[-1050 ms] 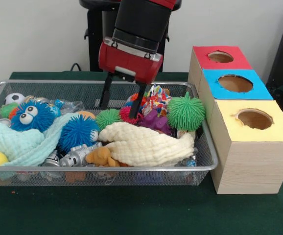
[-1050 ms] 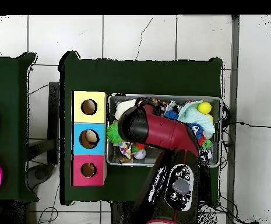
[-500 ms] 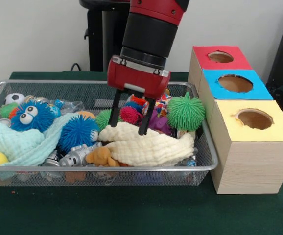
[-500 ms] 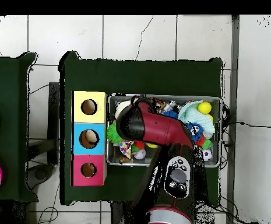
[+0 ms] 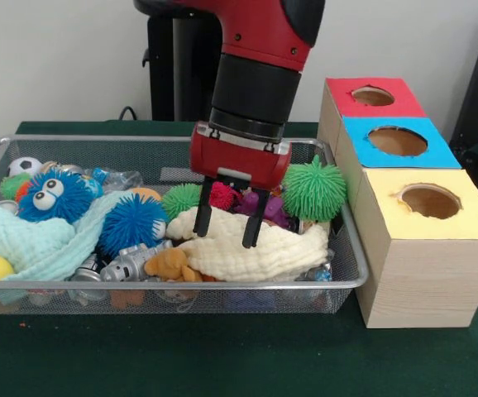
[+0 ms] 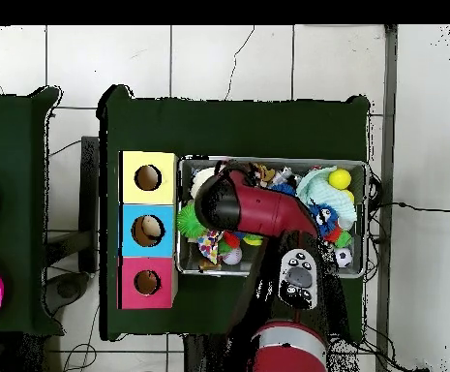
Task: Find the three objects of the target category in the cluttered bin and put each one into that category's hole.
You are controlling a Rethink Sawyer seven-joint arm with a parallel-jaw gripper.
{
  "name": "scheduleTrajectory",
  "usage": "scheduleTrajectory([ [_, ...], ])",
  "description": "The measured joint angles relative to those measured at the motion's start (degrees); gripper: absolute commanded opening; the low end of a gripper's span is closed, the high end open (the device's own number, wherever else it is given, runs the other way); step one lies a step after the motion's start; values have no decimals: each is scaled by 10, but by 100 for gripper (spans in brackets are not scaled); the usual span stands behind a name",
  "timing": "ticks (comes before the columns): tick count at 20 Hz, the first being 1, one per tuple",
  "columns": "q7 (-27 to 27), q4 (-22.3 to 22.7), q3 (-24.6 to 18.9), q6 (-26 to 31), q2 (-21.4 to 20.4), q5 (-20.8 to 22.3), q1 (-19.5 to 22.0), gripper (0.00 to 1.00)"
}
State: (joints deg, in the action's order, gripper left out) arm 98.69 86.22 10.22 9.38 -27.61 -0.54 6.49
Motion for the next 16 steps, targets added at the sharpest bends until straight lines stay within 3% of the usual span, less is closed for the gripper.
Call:
scheduleTrajectory([
  [16, 0, -49, -64, 0, 28, 67, 73, 100],
])
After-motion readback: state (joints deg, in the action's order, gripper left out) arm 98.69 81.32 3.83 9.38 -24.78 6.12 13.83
